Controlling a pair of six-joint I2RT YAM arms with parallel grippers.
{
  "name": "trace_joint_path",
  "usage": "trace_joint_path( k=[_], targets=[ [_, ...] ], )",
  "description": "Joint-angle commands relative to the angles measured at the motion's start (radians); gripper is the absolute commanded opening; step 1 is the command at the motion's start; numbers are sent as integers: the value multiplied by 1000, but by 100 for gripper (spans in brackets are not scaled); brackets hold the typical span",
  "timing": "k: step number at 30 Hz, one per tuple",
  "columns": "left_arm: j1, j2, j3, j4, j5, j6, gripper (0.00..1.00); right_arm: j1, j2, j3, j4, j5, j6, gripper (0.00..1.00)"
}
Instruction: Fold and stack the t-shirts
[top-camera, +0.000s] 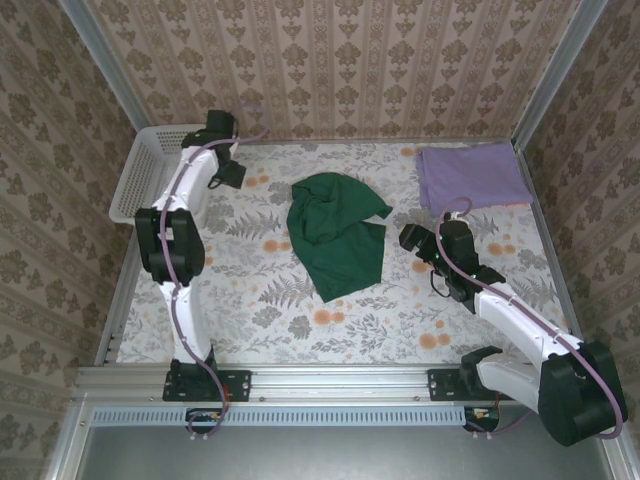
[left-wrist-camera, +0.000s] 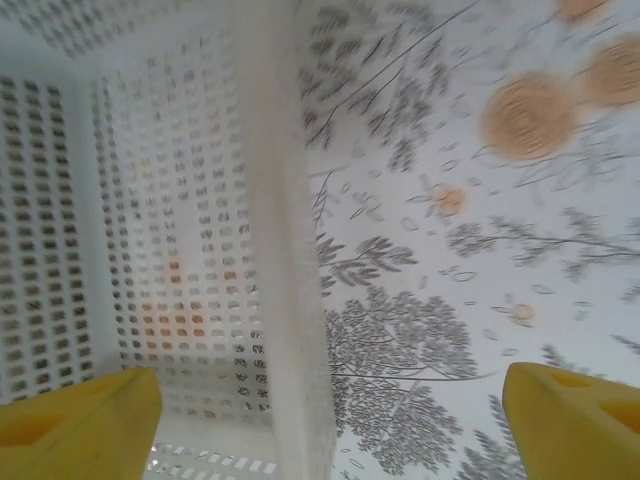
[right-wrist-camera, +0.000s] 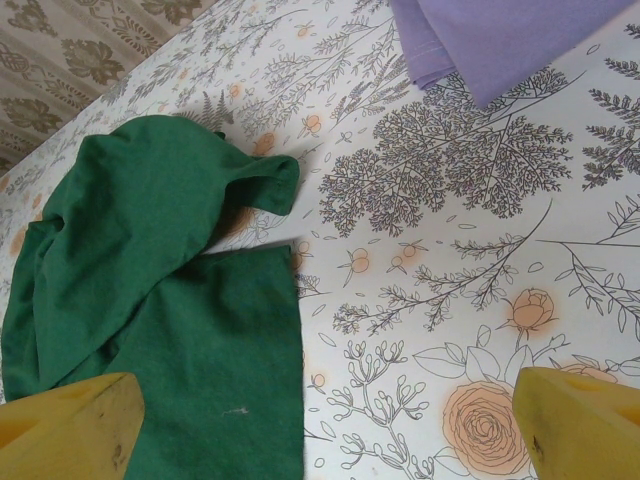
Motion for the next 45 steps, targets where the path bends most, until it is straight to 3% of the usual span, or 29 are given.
trace_joint_path(
  k=[1,4,9,14,20,26,29,33,38,45],
  targets=[
    [-122,-183,9,-26,-78,-69,99,5,-8,17,-6,3,-9,96],
    [-230,-289,-71,-11,43,-161,99,4,6,35,-33,8,-7,95],
    [-360,-442,-380,160,423,-453,89,4,92,92,-89,-35,-8,84],
    [-441,-528,-717,372,607,-679,77,25,267,217,-208,-124,-22,72],
    [-588,-504,-918,504,583,-822,70,86,507,404,-414,-210,-55,61],
    [-661,-476,-1071,707,537,-989,67,190,516,395,-456,-194,-10,57],
    [-688,-468,-1079,712,500,-997,58,226,512,375,-463,-166,15,53],
    [-748,-470,-1054,612,368,-952,58,250,521,371,-476,-137,39,50],
    [-779,-446,-1073,602,327,-939,58,262,555,363,-459,-137,48,45],
    [-791,-402,-1072,581,247,-905,39,262,610,381,-455,-109,30,36]
  ],
)
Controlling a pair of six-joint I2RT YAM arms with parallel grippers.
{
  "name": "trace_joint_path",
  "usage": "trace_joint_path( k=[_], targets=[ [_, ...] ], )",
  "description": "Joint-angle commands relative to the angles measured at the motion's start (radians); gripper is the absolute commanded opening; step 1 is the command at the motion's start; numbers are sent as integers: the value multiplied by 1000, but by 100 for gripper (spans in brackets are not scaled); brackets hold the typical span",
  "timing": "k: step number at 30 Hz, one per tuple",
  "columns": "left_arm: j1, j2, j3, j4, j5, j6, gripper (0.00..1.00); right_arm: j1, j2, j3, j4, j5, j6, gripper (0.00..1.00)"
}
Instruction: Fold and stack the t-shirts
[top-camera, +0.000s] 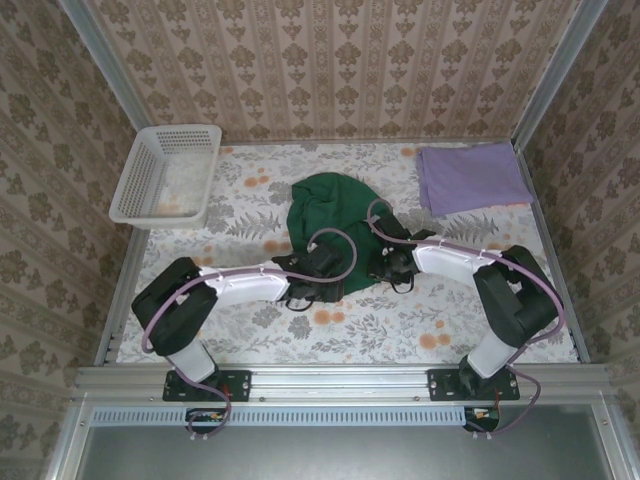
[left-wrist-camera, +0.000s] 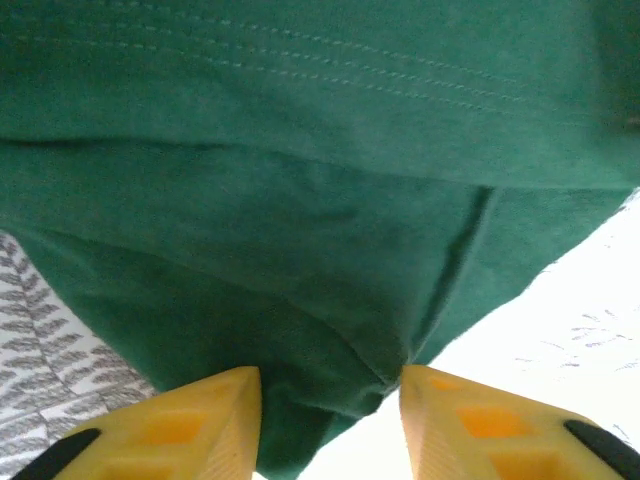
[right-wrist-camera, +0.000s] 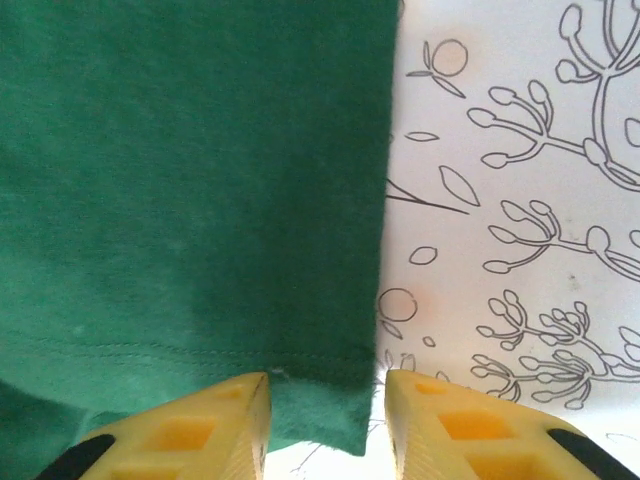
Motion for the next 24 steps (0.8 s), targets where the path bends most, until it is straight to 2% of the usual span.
trace_joint_path(
  k=[1,4,5,8,11,16,24],
  targets=[
    [-7,23,3,-31,-74,24,40,7,35,6,-25,35,-3,36],
    [-10,40,7,-29,-80,30,45,7,56,10,-18,18,-7,30],
    [-13,49,12,-28,-78,35,41,7,61,8,-14,20,-8,28],
    [-12,62,15,-27,-82,37,18,7,68,8,-13,26,-14,21],
    [-12,61,16,-38,-103,44,0,6,65,2,2,22,-14,12],
    [-12,21,21,-66,-140,65,0,5,29,-10,23,12,-16,0],
    [8,-175,-14,-87,-217,106,0,-8,-130,-56,48,19,-8,0]
  ],
)
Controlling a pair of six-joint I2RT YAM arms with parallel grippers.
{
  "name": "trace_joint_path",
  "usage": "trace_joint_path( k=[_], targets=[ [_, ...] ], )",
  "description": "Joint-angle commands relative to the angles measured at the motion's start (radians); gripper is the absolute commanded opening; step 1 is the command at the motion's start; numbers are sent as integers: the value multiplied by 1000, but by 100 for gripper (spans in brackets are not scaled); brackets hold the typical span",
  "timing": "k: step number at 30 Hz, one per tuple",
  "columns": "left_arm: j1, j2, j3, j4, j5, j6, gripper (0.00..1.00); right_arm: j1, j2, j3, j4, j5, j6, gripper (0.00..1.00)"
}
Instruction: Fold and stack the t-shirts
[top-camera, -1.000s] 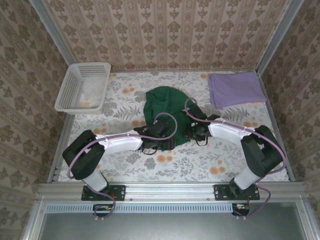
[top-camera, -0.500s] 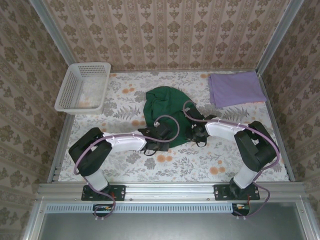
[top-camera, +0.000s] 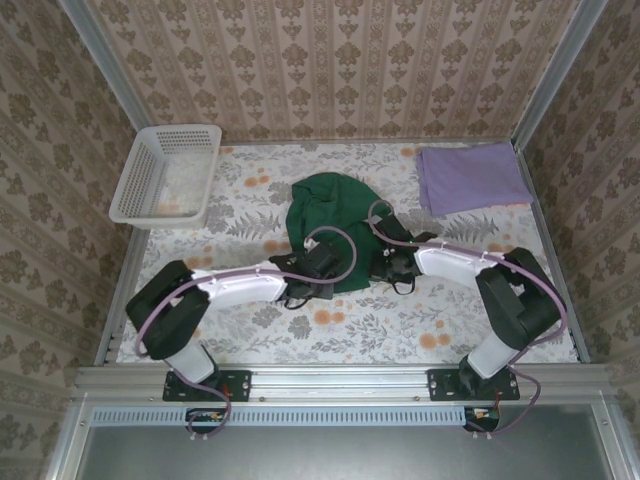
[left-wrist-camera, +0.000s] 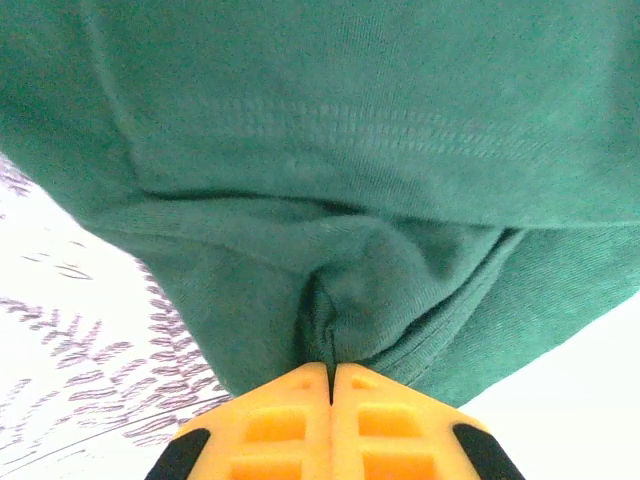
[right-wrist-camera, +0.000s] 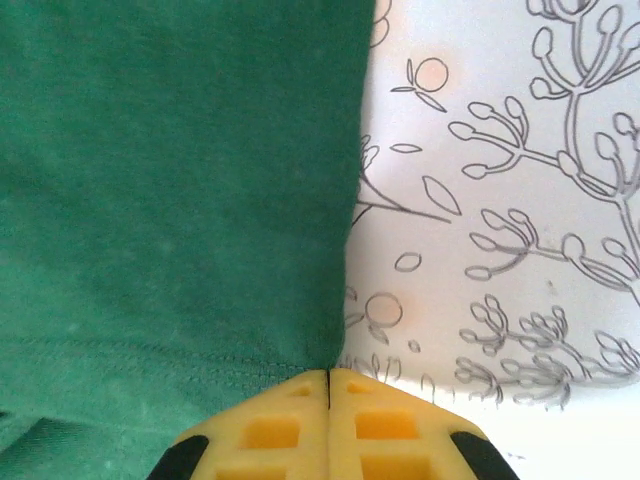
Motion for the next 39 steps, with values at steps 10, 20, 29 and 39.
trace_joint_path(
  k=[10,20,29,39],
  targets=[
    [108,-417,-34,-60,-92,131,0,-53,-426,-58,13,19,3,0],
    [272,-664,194,-174,-30,343,0,-163,-667,131,-114,65,-54,0],
    [300,-719,385,-164,-63,424,0,-170,-749,325,-203,183,-143,0],
    [392,-636,471,-131,6,361,0,-172,-718,409,-215,232,-203,0]
  ],
)
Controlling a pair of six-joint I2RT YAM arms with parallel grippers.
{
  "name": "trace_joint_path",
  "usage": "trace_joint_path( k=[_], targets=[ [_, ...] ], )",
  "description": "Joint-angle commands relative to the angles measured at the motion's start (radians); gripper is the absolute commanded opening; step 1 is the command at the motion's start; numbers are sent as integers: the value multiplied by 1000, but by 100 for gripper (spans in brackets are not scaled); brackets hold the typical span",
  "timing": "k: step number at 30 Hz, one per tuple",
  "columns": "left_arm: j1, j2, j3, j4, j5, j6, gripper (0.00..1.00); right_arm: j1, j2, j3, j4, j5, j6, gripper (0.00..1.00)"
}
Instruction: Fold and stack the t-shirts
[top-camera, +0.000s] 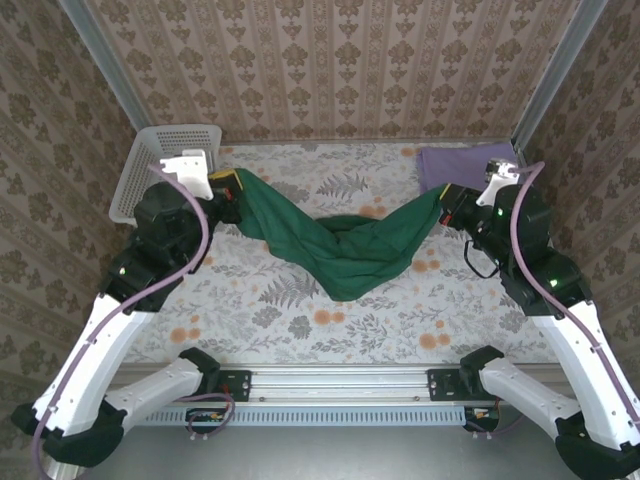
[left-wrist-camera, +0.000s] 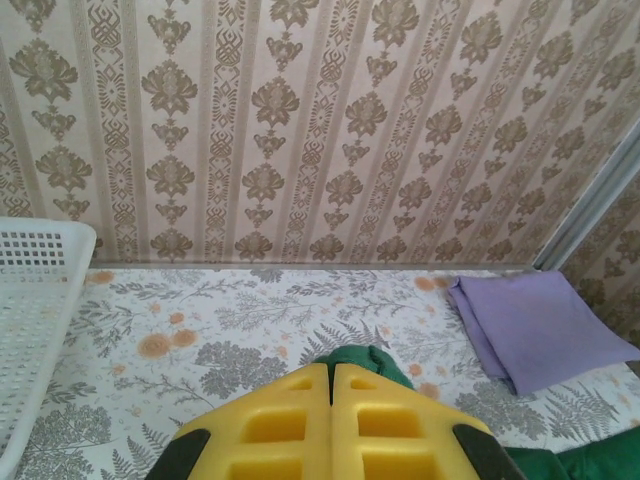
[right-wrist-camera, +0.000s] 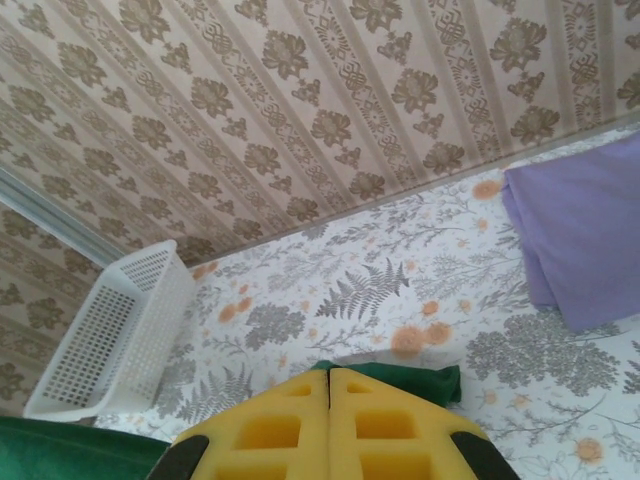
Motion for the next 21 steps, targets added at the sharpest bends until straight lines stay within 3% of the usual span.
trace_joint_path(
  k=[1,9,12,18,21],
  targets=[
    [13,32,82,44,61,1,0,-5,19,68,-11,50,-47,0],
    [12,75,270,86,355,22,0,-5,21,290,7,76,-83,0],
    [8,80,335,83,417,3,0,-6,21,357,12,69,-85,0],
    [8,95,402,73,428,-25,0,-6,43,426,40,64,-89,0],
    [23,133,436,26,313,-31,0,-6,110,465,87,61,-94,0]
  ],
)
